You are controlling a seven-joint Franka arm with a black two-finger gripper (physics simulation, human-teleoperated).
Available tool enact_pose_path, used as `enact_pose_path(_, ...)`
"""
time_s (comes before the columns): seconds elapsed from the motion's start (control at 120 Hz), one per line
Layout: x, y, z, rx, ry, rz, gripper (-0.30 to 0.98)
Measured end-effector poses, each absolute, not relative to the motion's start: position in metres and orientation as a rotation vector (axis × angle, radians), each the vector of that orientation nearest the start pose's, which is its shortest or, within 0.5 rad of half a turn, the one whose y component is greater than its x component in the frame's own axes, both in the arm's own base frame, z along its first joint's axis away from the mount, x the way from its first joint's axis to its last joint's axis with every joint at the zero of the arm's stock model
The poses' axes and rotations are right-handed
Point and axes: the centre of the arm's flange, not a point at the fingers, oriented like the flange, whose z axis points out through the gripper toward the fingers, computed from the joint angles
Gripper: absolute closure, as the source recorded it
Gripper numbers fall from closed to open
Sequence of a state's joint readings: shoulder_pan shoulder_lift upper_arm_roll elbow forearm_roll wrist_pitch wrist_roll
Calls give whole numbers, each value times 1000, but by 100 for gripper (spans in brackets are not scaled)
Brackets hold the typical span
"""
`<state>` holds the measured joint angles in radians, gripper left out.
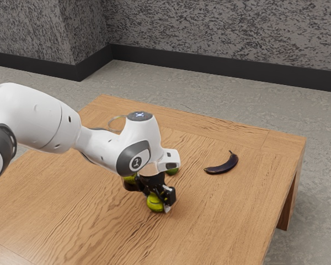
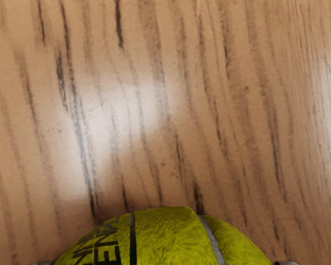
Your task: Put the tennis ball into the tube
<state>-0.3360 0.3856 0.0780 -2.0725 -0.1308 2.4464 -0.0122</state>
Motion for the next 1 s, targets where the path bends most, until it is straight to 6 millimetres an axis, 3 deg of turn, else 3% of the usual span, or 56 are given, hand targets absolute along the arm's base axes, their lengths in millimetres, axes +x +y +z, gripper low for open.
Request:
enact_pose_path(0.142,572,-151,247,-3176,260,3,30)
enact_pose_path(0.408,590,-167,296,-3092,397,-139,41)
enact_pose_path(0.542,596,-178,348,-3014,466,-222,42)
enact_pose_path(0.717,603,-203,430,-2886,533,-326,42)
enact_pose_path(0.892,591,-208,489,-2776,529,-361,41)
enact_pose_path(1.0,582,-205,512,-2732,497,-353,40)
